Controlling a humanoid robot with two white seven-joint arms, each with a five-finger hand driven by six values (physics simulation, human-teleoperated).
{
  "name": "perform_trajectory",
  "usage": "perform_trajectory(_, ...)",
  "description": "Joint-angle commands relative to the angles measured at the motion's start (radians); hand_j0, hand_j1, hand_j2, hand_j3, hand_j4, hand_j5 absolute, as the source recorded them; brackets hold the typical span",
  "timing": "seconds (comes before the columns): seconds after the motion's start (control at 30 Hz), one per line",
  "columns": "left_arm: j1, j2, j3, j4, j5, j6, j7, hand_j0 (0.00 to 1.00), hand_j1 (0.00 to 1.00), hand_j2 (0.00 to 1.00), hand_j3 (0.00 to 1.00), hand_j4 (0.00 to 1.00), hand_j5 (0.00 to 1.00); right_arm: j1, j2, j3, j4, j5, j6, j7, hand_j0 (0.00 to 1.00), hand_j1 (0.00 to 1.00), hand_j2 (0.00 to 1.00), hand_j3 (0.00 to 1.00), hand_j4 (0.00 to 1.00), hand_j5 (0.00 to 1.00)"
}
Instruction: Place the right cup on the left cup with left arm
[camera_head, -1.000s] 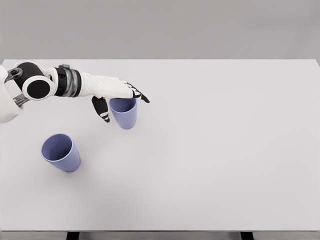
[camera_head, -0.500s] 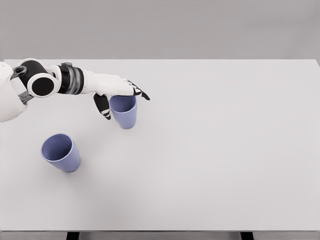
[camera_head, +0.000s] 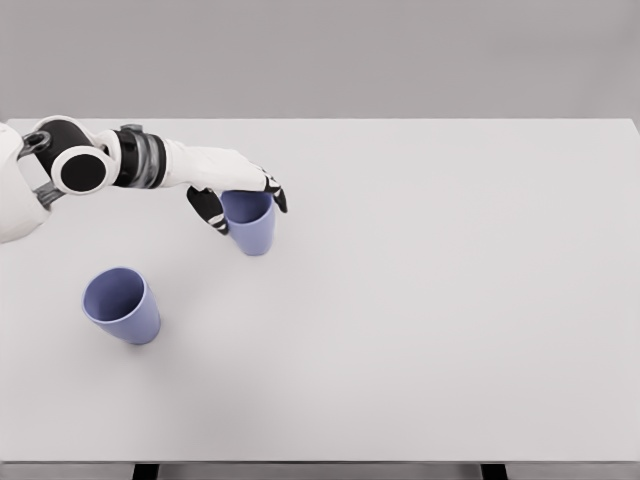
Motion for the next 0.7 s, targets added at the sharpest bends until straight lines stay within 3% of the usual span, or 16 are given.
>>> perform_trajectory(0.0, 0.000, 0.002, 0.001, -0.005, 0.002, 0.001, 0.000, 0.65, 0.65, 0.65, 0.65, 0.65, 0.65, 0.000, 0.000, 0.000, 0.000, 0.000, 0.000, 0.000, 1.00, 1.00, 1.00, 1.00, 1.00, 1.00)
perform_trajectory(0.37, -0.008, 0.074, 0.014, -0.084, 0.007, 0.001, 0.000, 0.61, 0.61, 0.61, 0.61, 0.61, 0.61, 0.000, 0.000, 0.000, 0.000, 0.000, 0.001, 0.000, 1.00, 1.00, 1.00, 1.00, 1.00, 1.00)
perform_trajectory(0.67, -0.021, 0.188, 0.043, -0.209, 0.016, -0.001, 0.000, 0.61, 0.61, 0.61, 0.61, 0.61, 0.61, 0.000, 0.000, 0.000, 0.000, 0.000, -0.001, 0.000, 1.00, 1.00, 1.00, 1.00, 1.00, 1.00)
